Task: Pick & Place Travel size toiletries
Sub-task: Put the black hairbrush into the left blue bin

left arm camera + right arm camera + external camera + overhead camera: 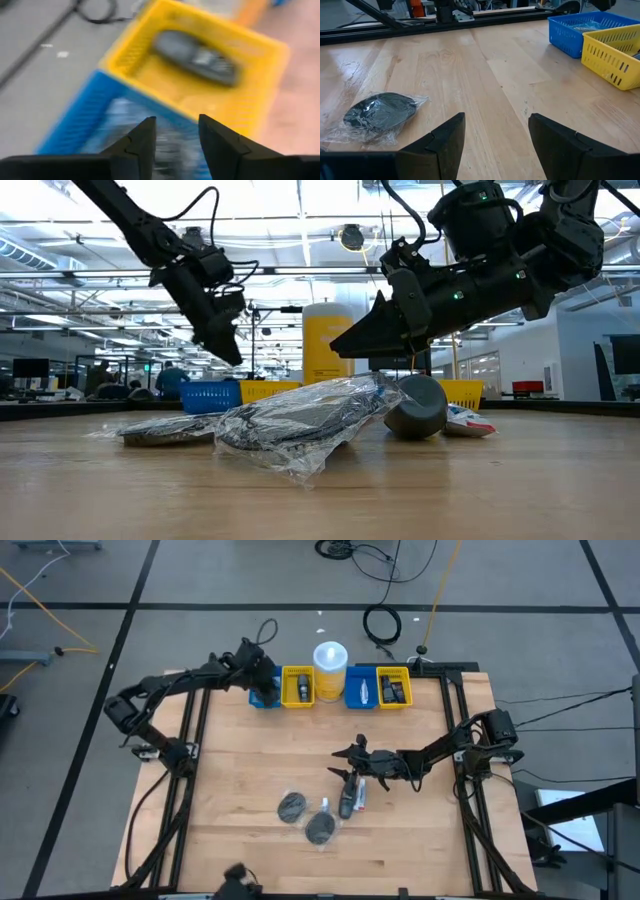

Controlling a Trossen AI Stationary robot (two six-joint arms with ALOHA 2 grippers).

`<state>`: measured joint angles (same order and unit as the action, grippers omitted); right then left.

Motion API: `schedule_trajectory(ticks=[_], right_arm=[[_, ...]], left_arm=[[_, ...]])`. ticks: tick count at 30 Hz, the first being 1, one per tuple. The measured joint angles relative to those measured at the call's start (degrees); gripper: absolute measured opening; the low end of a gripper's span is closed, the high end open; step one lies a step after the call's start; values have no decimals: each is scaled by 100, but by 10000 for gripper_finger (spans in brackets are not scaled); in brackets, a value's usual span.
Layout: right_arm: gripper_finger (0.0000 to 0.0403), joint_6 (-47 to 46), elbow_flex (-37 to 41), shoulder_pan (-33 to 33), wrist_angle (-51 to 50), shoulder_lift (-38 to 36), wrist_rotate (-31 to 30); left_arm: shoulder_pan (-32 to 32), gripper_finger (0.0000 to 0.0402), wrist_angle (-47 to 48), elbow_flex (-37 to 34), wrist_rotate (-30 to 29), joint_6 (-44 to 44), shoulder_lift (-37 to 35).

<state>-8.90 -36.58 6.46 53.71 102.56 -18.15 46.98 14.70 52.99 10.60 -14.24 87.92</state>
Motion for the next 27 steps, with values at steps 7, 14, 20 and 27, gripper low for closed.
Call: schedule_trajectory(ticks=[7, 14, 20, 27], right_arm=[[210, -7, 0, 0, 2, 0, 0], [210, -7, 0, 0, 0, 0, 0], [210, -7, 0, 0, 4, 0, 2], [210, -87, 0, 0, 4, 1, 3]], left_arm=[[-1255, 106, -600, -288, 638, 540, 0], [-2994, 93, -2796, -1286, 98, 1398, 0], [-4250, 93, -4051, -1934, -898, 2164, 0], [-5229, 93, -4028, -2044, -830, 2655, 0]])
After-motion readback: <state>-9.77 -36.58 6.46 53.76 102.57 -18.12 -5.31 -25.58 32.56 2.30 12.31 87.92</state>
